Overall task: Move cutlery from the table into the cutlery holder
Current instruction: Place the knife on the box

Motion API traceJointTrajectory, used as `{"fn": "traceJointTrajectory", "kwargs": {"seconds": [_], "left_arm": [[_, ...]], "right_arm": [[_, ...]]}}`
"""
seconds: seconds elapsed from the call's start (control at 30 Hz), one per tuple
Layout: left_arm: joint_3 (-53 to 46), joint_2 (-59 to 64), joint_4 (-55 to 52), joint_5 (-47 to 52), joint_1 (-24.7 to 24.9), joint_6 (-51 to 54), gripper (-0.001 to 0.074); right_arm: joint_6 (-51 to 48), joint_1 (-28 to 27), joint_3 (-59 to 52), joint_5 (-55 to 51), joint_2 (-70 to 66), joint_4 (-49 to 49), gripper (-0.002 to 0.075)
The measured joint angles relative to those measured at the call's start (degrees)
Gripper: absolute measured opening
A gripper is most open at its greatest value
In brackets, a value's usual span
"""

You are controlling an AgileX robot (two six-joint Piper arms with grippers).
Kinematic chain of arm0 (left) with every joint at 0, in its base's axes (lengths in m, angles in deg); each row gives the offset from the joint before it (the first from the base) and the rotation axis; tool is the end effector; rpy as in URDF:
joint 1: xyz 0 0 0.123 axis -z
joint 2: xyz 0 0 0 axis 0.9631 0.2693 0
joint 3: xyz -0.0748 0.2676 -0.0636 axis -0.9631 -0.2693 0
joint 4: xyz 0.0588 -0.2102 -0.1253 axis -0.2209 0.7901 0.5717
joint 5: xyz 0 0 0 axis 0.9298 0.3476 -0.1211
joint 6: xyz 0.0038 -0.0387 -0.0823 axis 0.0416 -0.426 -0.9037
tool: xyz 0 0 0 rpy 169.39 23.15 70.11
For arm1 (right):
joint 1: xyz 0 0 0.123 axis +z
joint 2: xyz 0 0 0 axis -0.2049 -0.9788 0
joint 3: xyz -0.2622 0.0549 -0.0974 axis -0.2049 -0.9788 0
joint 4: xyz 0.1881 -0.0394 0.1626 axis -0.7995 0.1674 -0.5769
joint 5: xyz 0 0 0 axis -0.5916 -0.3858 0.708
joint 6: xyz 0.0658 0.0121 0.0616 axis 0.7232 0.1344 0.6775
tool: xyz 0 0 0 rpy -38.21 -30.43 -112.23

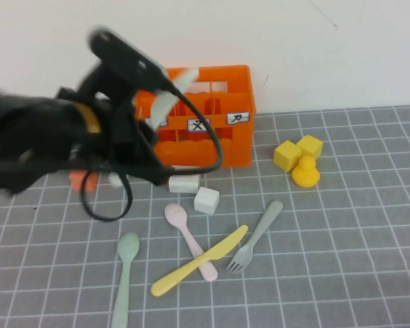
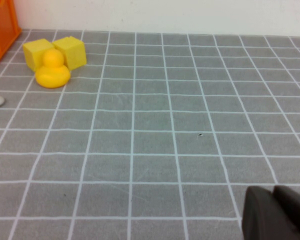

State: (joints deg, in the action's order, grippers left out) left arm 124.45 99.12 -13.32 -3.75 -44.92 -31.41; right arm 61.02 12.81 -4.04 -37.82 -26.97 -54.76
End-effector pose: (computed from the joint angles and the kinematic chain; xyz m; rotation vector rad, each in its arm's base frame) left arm 0.2678 -0.1472 0.3339 0.7713 2.0638 -0.1226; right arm 0.0535 -0.0019 0.1749 -0.0466 1.8269 -0.0556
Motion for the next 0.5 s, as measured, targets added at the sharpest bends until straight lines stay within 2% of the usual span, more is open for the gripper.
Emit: {"fn": "traceJointTrajectory", "kwargs": {"seconds": [0.23,0.5], "left_arm": [[-13.8,-7.8,7.8,-30.1,0.0,-2.5,0.0109],[-16.6,-0.4,11.0,-53.0,0.0,-9.5,0.0109]], "right_arm": [[0.0,0.0,0.0,0.0,0.0,0.0,0.0029],[0.0,0.0,0.0,0.0,0.0,0.0,0.0029]]}}
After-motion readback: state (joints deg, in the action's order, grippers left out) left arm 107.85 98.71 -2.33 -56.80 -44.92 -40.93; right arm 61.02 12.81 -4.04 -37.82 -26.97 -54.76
